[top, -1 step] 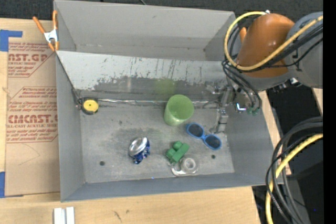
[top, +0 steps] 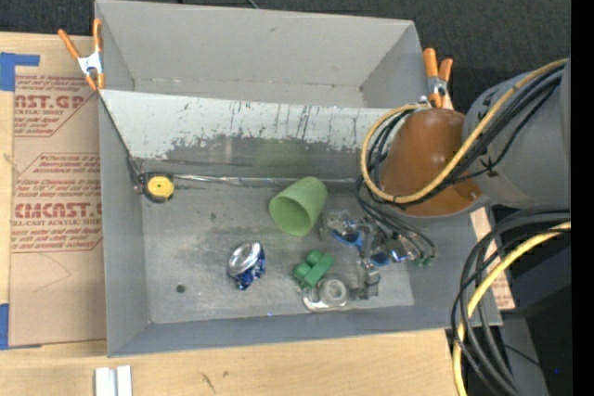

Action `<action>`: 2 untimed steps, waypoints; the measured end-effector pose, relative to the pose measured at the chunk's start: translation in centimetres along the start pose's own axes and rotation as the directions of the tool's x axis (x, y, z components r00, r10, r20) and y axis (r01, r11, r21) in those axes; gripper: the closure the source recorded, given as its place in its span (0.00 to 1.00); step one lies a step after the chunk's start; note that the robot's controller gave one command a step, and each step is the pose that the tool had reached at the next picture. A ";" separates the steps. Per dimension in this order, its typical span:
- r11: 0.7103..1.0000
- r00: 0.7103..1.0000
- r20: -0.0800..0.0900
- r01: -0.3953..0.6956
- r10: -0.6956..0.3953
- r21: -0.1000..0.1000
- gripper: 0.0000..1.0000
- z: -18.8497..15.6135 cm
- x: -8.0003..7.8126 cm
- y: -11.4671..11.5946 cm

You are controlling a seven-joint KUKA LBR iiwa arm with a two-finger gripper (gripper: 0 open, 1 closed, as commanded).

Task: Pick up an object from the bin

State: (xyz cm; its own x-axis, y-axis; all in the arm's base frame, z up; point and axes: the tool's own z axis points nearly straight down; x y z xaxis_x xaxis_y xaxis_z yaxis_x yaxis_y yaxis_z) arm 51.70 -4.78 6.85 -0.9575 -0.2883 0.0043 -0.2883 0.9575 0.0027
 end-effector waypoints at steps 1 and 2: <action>0.911 0.911 0.004 0.413 -0.413 0.002 0.00 -0.1 -0.6 5.7; 0.912 0.912 0.005 0.410 -0.410 0.004 1.00 -0.1 -0.6 5.6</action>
Offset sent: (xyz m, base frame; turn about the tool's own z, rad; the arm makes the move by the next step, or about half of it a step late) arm -0.0110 0.0541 0.0015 -0.4237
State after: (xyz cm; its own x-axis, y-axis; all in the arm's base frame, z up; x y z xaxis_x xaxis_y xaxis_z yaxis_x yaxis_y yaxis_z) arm 50.63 0.75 6.96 -0.7548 -0.6559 -0.0023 -0.6559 0.7548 0.0004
